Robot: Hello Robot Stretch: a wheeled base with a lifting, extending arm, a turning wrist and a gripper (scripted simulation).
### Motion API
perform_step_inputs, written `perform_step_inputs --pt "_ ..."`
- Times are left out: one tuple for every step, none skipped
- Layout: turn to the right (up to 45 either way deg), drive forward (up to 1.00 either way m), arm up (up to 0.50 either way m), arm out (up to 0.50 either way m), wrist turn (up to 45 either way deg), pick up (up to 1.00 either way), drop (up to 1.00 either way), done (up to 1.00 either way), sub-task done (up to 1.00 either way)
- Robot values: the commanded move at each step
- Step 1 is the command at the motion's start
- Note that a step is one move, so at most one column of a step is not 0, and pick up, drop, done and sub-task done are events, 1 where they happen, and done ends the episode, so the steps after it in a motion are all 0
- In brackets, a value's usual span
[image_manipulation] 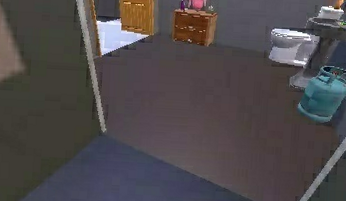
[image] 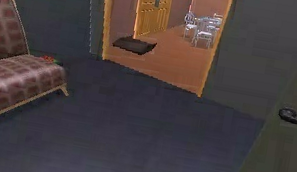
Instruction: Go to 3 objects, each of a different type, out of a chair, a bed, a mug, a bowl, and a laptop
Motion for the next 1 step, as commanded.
perform_step_inputs --pt "0.0 1.00 0.00 0.00 0.0 0.00 0.00 0.00 0.00"
